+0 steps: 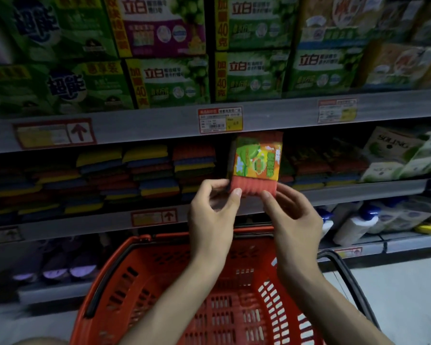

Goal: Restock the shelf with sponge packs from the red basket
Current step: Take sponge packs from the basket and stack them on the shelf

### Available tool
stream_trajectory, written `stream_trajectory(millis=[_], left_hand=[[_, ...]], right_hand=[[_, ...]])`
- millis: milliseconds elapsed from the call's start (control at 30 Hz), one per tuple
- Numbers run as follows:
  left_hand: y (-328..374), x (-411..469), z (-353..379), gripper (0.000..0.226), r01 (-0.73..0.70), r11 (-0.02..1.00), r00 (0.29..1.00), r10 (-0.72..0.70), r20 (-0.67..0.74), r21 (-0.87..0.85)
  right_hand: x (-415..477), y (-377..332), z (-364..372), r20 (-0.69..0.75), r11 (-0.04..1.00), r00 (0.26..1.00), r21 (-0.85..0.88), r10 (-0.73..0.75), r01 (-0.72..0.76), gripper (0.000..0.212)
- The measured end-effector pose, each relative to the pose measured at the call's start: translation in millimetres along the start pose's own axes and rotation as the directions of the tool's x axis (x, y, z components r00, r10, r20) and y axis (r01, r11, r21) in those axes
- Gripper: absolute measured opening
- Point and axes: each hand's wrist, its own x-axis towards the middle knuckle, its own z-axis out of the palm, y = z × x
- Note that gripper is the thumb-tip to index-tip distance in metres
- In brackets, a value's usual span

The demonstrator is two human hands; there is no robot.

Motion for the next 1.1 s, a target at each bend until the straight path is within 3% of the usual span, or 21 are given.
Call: stream_trajectory(millis=[333, 733, 1100], left_hand=[[6.3, 16.7, 6.8, 0.050, 0.062, 0.998, 0.997, -0.061, 0.041, -0.007], [2.4, 31.3, 5.3, 0.057, 0.166, 0.985, 0.986, -0.167, 0.018, 0.047], [8.9, 28.0, 7.1, 0.054, 0.149, 0.980, 0.989, -0.145, -0.037, 0.135]], right_hand=[[21.4, -0.4, 19.4, 0.104, 0.989, 0.989, -0.087, -0.107, 0.117, 0.055], [32.8, 0.8, 31.4, 0.205, 0.991, 0.978, -0.120, -0.036, 0.062, 0.066], [39.1, 2.2, 31.1, 0.294, 0.981, 0.956, -0.178, -0.025, 0.081, 0.075]])
